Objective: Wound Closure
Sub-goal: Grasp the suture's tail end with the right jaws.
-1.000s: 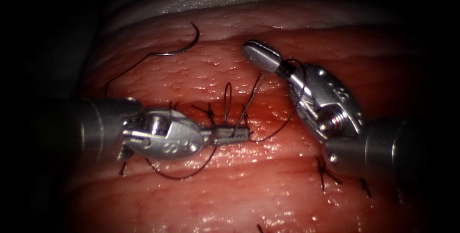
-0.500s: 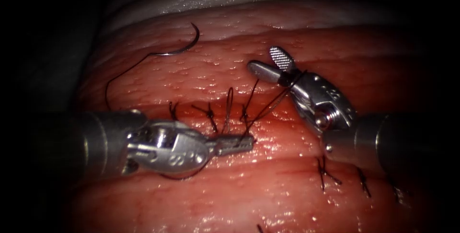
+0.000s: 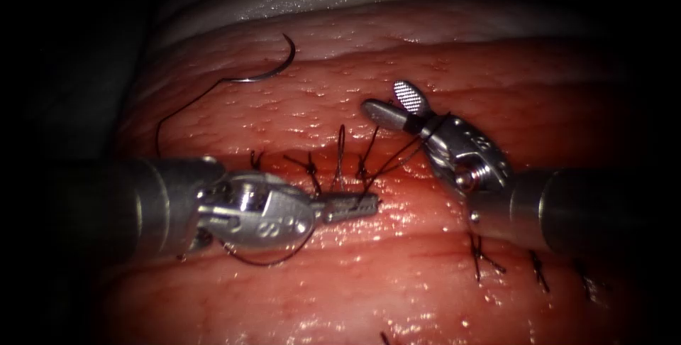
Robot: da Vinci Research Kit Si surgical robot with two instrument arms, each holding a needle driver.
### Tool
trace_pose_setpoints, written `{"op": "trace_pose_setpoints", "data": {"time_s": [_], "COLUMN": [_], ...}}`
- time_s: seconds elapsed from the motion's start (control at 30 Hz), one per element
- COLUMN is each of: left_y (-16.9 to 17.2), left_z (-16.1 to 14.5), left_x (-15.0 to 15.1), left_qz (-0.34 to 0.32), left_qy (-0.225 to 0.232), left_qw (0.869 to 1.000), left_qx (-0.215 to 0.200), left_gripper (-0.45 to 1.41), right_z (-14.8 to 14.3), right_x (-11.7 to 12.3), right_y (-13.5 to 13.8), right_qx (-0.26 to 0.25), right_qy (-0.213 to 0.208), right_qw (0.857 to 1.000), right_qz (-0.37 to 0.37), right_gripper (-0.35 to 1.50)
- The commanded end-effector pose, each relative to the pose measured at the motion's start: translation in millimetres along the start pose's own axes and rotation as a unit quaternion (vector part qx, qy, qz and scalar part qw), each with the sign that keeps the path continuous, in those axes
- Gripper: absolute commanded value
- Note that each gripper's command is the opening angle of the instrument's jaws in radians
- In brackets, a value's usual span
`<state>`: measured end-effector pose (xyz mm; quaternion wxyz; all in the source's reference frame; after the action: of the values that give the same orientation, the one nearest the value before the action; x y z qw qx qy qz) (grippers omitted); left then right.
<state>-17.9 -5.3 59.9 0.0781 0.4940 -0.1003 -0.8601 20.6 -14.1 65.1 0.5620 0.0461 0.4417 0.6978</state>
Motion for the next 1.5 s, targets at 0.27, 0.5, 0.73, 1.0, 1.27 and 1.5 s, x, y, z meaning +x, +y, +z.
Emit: {"op": "trace_pose_setpoints", "data": {"time_s": [0.27,0.5,0.73,1.0,1.27,1.5], "left_y": [0.2,0.5,0.5,0.6,0.6,0.5], "left_z": [0.4,0.4,0.3,0.1,-0.2,-0.2], "left_x": [-0.3,-0.3,-0.3,-0.4,-0.5,-0.6], "left_qz": [0.002,0.004,0.004,0.004,0.005,0.004], "left_qy": [0.0,-0.001,-0.002,-0.001,0.0,-0.001], "left_qw": [1.0,1.0,1.0,1.0,1.0,1.0], "left_qx": [-0.005,-0.008,-0.009,-0.01,-0.011,-0.011], "left_gripper": [-0.45,-0.45,-0.45,-0.45,-0.45,-0.45], "right_z": [1.3,1.7,1.8,2.0,1.8,1.4], "right_x": [-1.0,-0.8,-1.4,-2.1,-1.9,-1.2], "right_y": [-0.2,0.4,0.1,-0.7,-0.9,-1.4], "right_qx": [0.0,-0.017,-0.009,0.0,0.003,0.004], "right_qy": [-0.014,-0.013,-0.029,-0.055,-0.052,-0.021], "right_qw": [1.0,1.0,1.0,0.998,0.999,0.999], "right_qz": [-0.001,-0.003,0.009,0.014,0.016,0.024], "right_gripper": [1.06,1.16,1.08,0.84,0.42,-0.35]}}
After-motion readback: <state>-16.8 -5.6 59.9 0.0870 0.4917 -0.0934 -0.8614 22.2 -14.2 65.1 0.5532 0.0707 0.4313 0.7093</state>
